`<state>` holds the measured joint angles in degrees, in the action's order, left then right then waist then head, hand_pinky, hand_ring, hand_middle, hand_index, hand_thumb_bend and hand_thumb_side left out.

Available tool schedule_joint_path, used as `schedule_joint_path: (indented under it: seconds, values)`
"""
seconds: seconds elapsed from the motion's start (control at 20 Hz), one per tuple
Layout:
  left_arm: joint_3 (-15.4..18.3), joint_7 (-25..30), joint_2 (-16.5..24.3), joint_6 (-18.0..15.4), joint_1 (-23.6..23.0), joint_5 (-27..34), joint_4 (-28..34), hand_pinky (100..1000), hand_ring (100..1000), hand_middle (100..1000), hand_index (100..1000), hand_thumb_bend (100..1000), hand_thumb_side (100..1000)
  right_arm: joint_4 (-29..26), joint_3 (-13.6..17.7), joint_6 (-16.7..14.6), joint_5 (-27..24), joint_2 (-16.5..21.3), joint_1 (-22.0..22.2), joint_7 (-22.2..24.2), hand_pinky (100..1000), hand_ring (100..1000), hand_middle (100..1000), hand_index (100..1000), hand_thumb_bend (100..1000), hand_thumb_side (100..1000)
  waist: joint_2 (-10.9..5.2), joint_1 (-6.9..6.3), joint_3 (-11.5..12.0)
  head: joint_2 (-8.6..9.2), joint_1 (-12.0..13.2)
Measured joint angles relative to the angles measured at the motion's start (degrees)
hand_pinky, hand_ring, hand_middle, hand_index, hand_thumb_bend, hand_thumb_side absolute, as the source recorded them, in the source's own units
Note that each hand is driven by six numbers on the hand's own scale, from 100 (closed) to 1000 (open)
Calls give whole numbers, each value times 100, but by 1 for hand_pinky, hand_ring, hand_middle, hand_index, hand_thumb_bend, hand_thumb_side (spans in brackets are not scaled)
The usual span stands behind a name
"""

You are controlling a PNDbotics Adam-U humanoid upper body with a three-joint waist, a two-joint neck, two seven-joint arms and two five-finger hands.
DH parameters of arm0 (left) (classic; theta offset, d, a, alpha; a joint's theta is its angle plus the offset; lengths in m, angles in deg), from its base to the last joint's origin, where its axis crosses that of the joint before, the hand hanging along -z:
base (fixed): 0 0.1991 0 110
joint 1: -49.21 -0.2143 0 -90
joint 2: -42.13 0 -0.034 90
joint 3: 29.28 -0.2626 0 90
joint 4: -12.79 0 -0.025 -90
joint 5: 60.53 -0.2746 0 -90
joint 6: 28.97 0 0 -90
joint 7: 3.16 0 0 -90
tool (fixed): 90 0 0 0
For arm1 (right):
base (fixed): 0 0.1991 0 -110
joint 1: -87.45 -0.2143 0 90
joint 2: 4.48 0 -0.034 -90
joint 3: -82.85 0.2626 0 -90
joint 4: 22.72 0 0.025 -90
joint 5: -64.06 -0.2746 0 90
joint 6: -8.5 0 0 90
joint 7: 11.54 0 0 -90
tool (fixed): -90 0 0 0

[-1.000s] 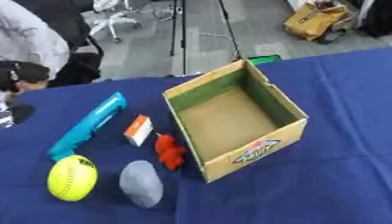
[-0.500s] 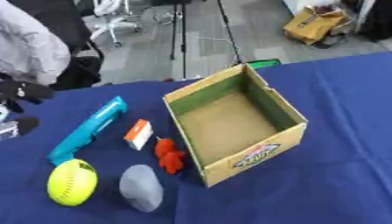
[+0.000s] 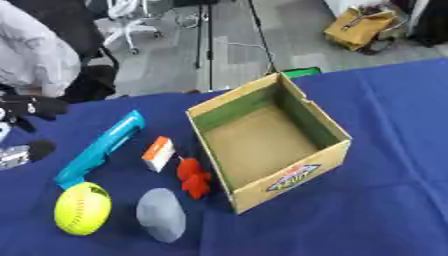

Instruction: Pick up objects on the table and place them in the box.

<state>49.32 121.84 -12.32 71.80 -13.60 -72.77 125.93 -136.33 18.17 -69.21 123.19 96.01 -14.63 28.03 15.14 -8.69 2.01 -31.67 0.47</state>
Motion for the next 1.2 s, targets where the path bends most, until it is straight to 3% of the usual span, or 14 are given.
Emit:
schedule_joint_path:
  seconds: [0.25,0.5,0.95,1.0,1.05,1.2]
  values:
    - [-122,256,-1,-112,-27,-292,-50,783,910,1000,1000,407,860,0,0,-2,-18,-3,-2,-2,894,823,620,653,100,563,10,0,-18,1,-2]
    - [-226,671,-6,-214,-27,-643,-87,698,908,1000,1000,438,867,0,0,-8,-24,-21,-4,-8,893,823,617,648,100,561,31,1,-32,3,-1]
    - [-347,1172,-14,-405,-27,-895,-204,678,911,1000,1000,463,877,0,0,-11,-37,-55,-9,-11,893,822,613,643,100,558,40,1,-54,3,13]
    - [-359,1189,-18,-420,-27,-907,-222,793,936,1000,1000,499,874,0,0,-11,-42,-56,-9,-11,893,821,611,642,100,558,40,1,-55,3,16]
    - [-362,1205,-28,-436,-23,-945,-226,793,936,1000,1000,499,874,0,0,-12,-48,-57,-10,-12,893,821,611,642,100,558,41,1,-56,3,21]
    - [-399,1250,-65,-512,-6,-1160,-233,942,970,1000,1000,510,881,0,0,-14,-65,-58,-32,-14,892,820,609,637,100,557,46,1,-68,3,33]
